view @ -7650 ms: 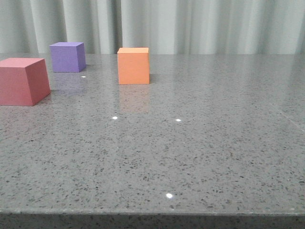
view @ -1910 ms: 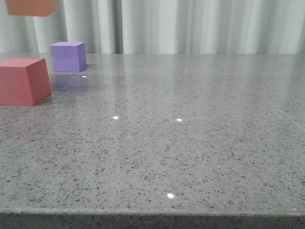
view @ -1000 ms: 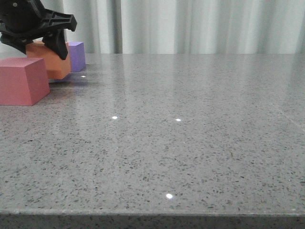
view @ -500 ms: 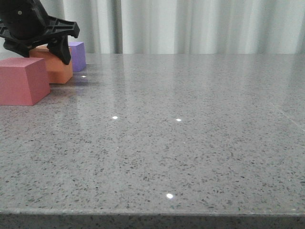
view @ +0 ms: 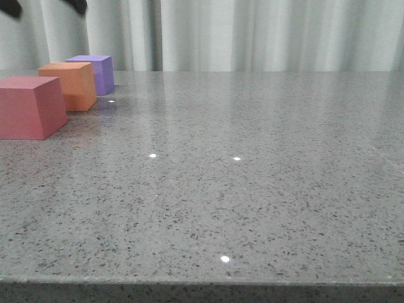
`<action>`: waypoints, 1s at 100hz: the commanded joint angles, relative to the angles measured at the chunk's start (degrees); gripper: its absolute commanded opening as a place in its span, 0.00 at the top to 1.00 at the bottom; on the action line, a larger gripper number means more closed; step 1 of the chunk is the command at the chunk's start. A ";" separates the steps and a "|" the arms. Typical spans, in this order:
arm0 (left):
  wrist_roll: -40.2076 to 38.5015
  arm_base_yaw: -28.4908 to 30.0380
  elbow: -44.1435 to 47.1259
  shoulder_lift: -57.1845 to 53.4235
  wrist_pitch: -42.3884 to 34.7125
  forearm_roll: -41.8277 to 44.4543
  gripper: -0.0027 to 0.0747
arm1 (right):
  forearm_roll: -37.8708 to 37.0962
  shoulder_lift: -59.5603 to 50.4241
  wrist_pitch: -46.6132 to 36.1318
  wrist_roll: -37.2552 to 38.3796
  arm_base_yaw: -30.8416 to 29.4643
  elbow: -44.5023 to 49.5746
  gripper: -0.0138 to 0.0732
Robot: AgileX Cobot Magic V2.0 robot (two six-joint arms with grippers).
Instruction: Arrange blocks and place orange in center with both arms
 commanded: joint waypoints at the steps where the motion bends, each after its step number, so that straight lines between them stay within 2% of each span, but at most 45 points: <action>1: 0.03 0.13 -0.37 -8.48 -3.98 -0.23 0.11 | -0.89 -0.19 -4.24 -0.67 -0.33 -1.45 0.92; 20: 0.03 0.13 9.12 -22.08 -6.51 -0.23 0.11 | -0.89 -0.19 -4.24 -0.67 -0.33 -1.45 0.92; 50: 0.03 0.13 31.85 -46.96 -13.04 -0.13 0.11 | -0.89 -0.19 -4.25 -0.67 -0.33 -1.45 0.92; 78: 0.03 0.13 46.61 -66.68 -12.55 0.02 0.12 | -0.89 -0.19 -4.25 -0.67 -0.33 -1.45 0.92; 85: 0.03 0.13 49.11 -70.52 -12.55 0.02 0.19 | -0.89 -0.19 -4.25 -0.67 -0.33 -1.45 0.92; 89: 0.03 0.13 50.36 -72.54 -12.55 0.25 0.28 | -0.89 -0.19 -4.25 -0.67 -0.33 -1.45 0.92; 94: 0.03 0.13 51.51 -74.53 -12.55 0.25 0.42 | -0.89 -0.19 -4.25 -0.67 -0.33 -1.45 0.92; 100: 0.03 0.13 52.51 -76.37 -12.55 0.25 0.66 | -0.89 -0.19 -4.25 -0.67 -0.33 -1.45 0.92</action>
